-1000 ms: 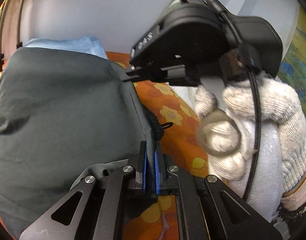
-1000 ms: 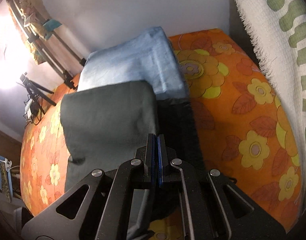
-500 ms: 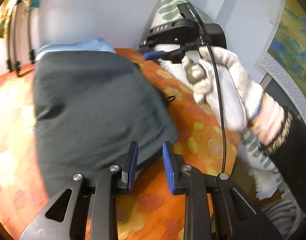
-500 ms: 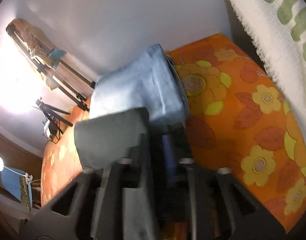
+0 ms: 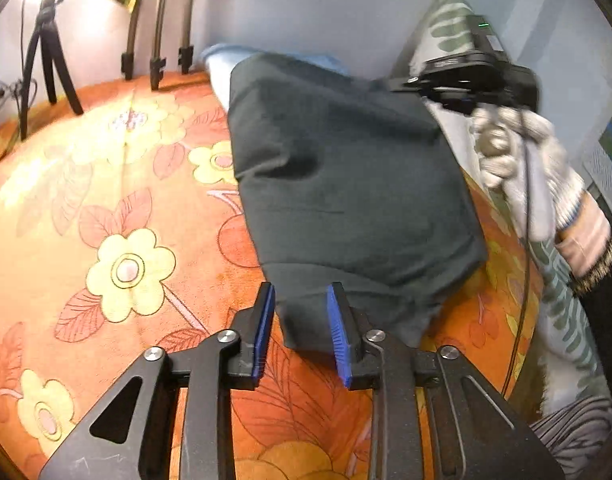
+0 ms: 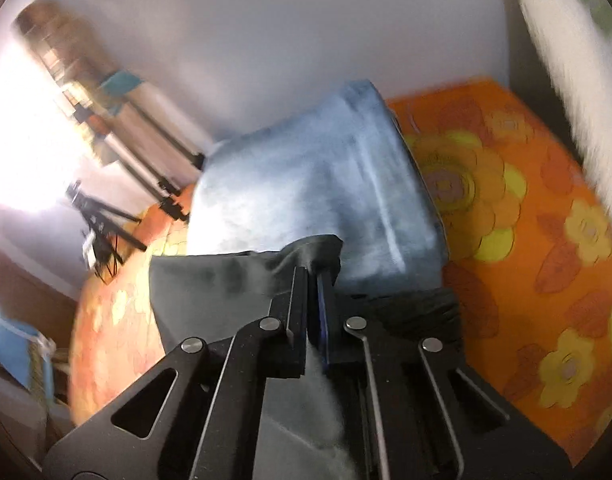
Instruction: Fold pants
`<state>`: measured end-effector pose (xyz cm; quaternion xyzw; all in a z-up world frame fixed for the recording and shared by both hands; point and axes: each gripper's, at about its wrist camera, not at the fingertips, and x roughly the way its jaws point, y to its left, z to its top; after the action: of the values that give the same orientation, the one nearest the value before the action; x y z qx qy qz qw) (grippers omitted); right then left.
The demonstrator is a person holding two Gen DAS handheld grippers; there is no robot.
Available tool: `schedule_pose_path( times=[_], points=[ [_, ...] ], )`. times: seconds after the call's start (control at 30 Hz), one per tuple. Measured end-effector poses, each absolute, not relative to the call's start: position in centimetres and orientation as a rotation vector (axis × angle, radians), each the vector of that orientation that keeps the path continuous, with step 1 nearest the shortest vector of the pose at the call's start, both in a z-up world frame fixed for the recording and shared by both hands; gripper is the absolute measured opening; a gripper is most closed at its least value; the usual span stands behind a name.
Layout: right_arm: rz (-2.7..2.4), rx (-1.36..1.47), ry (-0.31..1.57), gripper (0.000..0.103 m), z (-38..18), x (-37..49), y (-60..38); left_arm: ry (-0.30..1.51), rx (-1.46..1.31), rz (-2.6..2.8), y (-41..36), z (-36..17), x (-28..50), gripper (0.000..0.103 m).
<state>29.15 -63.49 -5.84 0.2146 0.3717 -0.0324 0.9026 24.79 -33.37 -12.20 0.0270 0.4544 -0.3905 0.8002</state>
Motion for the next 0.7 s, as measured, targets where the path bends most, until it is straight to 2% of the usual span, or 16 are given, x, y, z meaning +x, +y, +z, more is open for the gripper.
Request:
schedule_pose_path(
  times=[0.07, 0.23, 0.27, 0.3, 0.33, 0.47, 0.63, 0.7],
  points=[
    [-0.135, 0.392, 0.749, 0.004, -5.1, 28.8, -63.7, 0.997, 0.035, -0.842, -33.6, -12.6, 25.4, 0.028],
    [-0.185, 0.288, 0.843, 0.005, -6.0, 30.1, -63.0, 1.021, -0.027, -0.854, -33.9, -13.4, 25.7, 0.028],
    [-0.198, 0.268, 0.847, 0.013, -5.7, 30.2, -62.7, 1.019, -0.031, -0.854, -34.0, -13.5, 25.8, 0.028],
    [-0.232, 0.236, 0.842, 0.029, -5.2, 30.1, -62.1, 1.02, -0.043, -0.857, -34.1, -13.6, 25.8, 0.028],
    [-0.243, 0.208, 0.814, 0.034, -4.5, 29.9, -61.3, 1.023, -0.052, -0.857, -34.1, -13.8, 25.9, 0.028],
    [-0.109, 0.127, 0.755, 0.035, -1.8, 30.0, -56.9, 1.021, -0.083, -0.859, -34.1, -13.8, 26.1, 0.028],
    [0.102, 0.083, 0.806, 0.035, -1.9, 32.9, -50.4, 1.012, -0.098, -0.859, -34.1, -13.5, 26.0, 0.025],
    [0.145, 0.046, 0.838, 0.03, -2.7, 34.3, -48.0, 1.006, -0.088, -0.859, -34.1, -13.7, 26.0, 0.022]
  ],
)
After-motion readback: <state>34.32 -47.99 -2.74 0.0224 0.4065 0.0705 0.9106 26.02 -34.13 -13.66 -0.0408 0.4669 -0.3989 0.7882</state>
